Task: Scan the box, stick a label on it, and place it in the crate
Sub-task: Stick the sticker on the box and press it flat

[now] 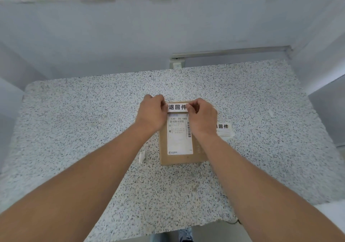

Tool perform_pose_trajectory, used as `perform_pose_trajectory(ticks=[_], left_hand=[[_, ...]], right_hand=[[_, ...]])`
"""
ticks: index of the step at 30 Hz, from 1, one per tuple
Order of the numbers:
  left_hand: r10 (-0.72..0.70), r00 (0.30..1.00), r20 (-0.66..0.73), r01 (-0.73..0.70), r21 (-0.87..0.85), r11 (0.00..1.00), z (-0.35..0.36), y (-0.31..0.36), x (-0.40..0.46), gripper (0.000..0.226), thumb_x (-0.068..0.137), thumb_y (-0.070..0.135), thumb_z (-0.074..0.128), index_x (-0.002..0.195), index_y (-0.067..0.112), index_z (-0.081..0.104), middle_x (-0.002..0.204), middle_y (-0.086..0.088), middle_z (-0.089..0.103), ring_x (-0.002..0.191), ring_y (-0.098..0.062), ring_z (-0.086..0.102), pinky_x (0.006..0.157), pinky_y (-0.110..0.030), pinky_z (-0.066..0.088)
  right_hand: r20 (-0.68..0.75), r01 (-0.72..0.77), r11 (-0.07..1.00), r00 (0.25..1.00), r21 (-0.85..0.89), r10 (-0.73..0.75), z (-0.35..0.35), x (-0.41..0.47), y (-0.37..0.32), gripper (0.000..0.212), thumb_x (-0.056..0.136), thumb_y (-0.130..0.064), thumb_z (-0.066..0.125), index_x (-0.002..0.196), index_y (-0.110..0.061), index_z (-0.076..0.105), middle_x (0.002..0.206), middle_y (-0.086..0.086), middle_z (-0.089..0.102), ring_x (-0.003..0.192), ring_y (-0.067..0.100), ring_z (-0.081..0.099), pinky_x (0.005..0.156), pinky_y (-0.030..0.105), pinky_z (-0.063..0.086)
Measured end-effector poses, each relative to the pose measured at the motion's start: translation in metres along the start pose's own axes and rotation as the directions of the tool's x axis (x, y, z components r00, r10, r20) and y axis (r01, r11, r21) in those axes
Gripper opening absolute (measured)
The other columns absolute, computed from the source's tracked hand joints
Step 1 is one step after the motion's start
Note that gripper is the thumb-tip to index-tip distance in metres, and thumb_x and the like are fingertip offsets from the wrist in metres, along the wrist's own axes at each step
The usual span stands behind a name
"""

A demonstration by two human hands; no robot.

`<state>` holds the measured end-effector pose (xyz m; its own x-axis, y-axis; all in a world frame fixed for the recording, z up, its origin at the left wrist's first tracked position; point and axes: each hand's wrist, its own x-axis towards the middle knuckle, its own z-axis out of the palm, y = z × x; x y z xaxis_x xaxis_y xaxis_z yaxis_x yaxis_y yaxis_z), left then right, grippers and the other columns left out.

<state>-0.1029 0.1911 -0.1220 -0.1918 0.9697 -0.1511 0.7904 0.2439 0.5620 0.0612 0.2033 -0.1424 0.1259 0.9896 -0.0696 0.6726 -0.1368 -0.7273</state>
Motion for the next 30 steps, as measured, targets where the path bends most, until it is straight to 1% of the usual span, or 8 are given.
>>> perform_pose_trajectory(ticks=[2,5,10,13,15,20,27,30], left_hand=[[-0.003,1.0,-0.008,0.003,-0.006,1.0,0.004,-0.001,0.002,0.012,0.1,0.027,0.058,0.098,0.016,0.063,0.112,-0.007,0.043,0.09,-0.024,0.053,0.077,-0.03,0.044],[0.007,1.0,-0.023,-0.007,0.003,1.0,0.009,-0.001,0.004,0.012,0.099,0.027,0.059,0.099,0.016,0.063,0.115,-0.006,0.04,0.092,-0.023,0.052,0.08,-0.032,0.05],[0.061,0.998,-0.034,-0.06,0.031,0.998,0.011,0.0,0.006,0.01,0.097,0.024,0.059,0.093,0.015,0.061,0.11,-0.005,0.042,0.082,-0.018,0.051,0.067,-0.025,0.042],[0.064,0.998,-0.015,-0.064,0.039,0.997,0.01,-0.001,0.006,0.009,0.095,0.022,0.06,0.089,0.015,0.059,0.108,-0.004,0.042,0.079,-0.016,0.051,0.059,-0.02,0.038],[0.073,0.997,-0.012,-0.073,0.055,0.996,0.01,0.0,0.006,0.01,0.095,0.022,0.06,0.088,0.015,0.059,0.108,-0.004,0.041,0.079,-0.017,0.051,0.058,-0.019,0.036],[0.062,0.998,-0.016,-0.06,0.105,0.993,0.013,0.004,0.007,0.009,0.096,0.023,0.058,0.09,0.015,0.057,0.109,-0.007,0.038,0.081,-0.022,0.051,0.066,-0.028,0.041],[0.09,0.995,-0.054,-0.083,0.12,0.989,0.018,0.002,0.003,0.01,0.098,0.025,0.056,0.093,0.017,0.054,0.109,-0.01,0.04,0.087,-0.026,0.05,0.072,-0.034,0.048],[0.114,0.991,-0.065,-0.105,0.126,0.986,0.02,0.002,0.002,0.011,0.099,0.024,0.055,0.092,0.016,0.053,0.109,-0.011,0.043,0.089,-0.027,0.05,0.074,-0.037,0.05]], right_hand=[[-0.009,0.016,0.999,1.0,-0.031,-0.016,0.001,0.003,0.0,0.009,0.1,-0.028,0.069,0.092,-0.024,0.069,0.082,-0.016,0.064,0.074,-0.002,0.056,0.063,0.01,0.032],[-0.002,0.032,0.997,0.999,-0.068,-0.032,0.001,0.006,0.002,0.011,0.101,-0.029,0.067,0.093,-0.022,0.07,0.086,-0.009,0.069,0.08,0.01,0.062,0.062,0.015,0.036],[0.016,0.048,0.994,0.999,-0.103,-0.047,0.003,0.008,0.004,0.012,0.101,-0.029,0.067,0.094,-0.02,0.071,0.087,-0.007,0.071,0.082,0.013,0.065,0.069,0.026,0.044],[0.028,0.062,0.991,0.998,-0.12,-0.059,0.003,0.007,0.006,0.012,0.101,-0.029,0.066,0.092,-0.021,0.069,0.087,-0.006,0.07,0.082,0.014,0.064,0.07,0.027,0.044],[0.036,0.084,0.987,0.996,-0.136,-0.08,0.003,0.006,0.006,0.011,0.101,-0.028,0.066,0.093,-0.02,0.069,0.088,-0.004,0.069,0.082,0.016,0.063,0.072,0.029,0.046],[0.061,0.123,0.976,0.992,-0.178,-0.114,0.002,0.009,0.003,0.012,0.101,-0.029,0.065,0.095,-0.019,0.067,0.092,-0.001,0.067,0.084,0.017,0.063,0.075,0.034,0.054],[0.041,0.19,0.955,0.982,-0.229,-0.185,0.004,0.009,0.005,0.012,0.103,-0.029,0.062,0.099,-0.018,0.066,0.093,0.0,0.065,0.079,0.017,0.059,0.067,0.029,0.044],[0.035,0.19,0.952,0.982,-0.239,-0.187,0.005,0.009,0.004,0.011,0.102,-0.029,0.062,0.098,-0.019,0.064,0.092,0.0,0.064,0.078,0.016,0.058,0.064,0.029,0.043]])
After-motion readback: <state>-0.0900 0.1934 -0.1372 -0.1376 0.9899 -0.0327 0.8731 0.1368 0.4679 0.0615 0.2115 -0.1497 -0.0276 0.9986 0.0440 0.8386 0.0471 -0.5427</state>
